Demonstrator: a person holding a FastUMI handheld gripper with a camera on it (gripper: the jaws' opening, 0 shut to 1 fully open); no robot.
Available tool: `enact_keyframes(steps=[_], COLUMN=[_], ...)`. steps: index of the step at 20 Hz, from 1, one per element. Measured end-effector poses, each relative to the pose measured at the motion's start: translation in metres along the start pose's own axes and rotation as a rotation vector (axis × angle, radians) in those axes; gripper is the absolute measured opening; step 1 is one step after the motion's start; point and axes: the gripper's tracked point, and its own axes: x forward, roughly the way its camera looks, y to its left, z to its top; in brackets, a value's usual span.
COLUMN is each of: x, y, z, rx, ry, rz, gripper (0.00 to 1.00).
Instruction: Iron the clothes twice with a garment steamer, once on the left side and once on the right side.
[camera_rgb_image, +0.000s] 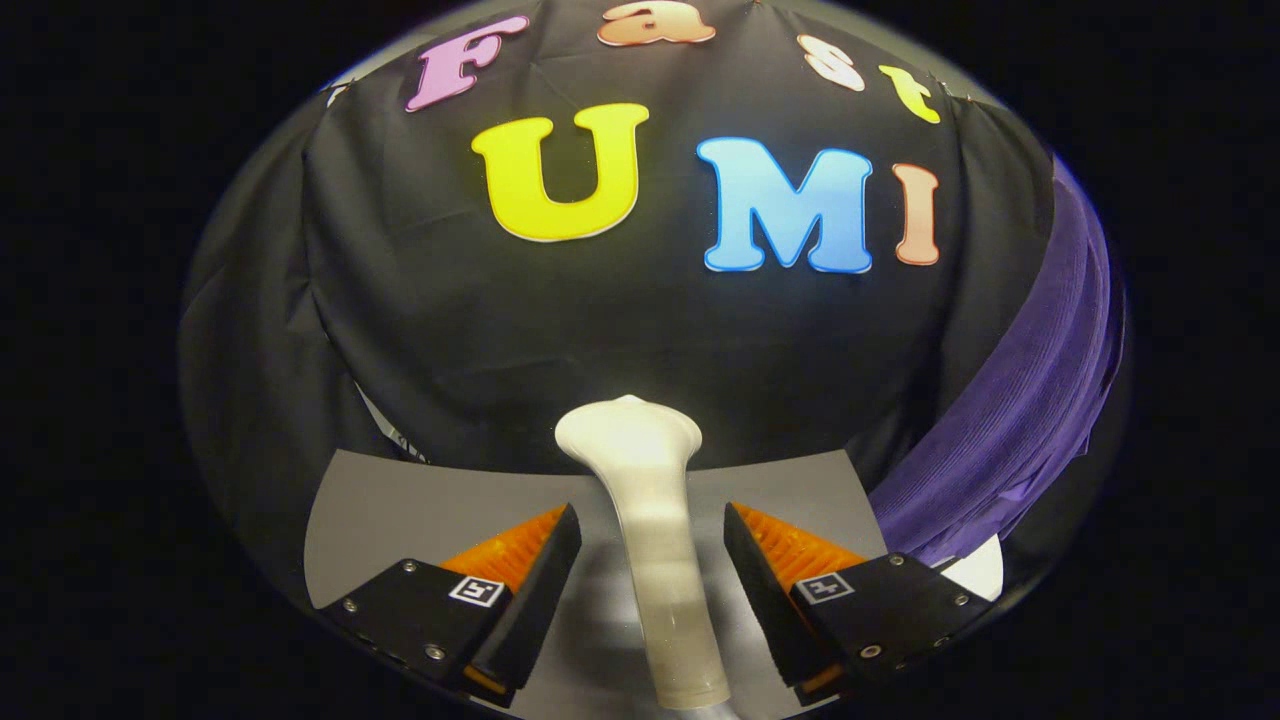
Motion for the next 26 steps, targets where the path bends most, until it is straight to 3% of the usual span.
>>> enact_keyframes(steps=[6,8,9,13,18,26], x=[0.015,0.019,0.018,0.016,-0.020,-0.134], y=[-0.010,-0.009,-0.005,-0.003,-0.005,-0.018], z=[-0.017,-0.029,-0.027,-0.026,-0.016,-0.017], rx=[0.039,0.051,0.054,-0.002,-0.010,-0.024], ry=[0.093,0.136,0.139,0.109,-0.016,-0.287], rz=[-0.049,-0.042,-0.033,-0.037,-0.010,0.027], gripper=[0.75,0.67,0.55,0.43,0.38,0.36])
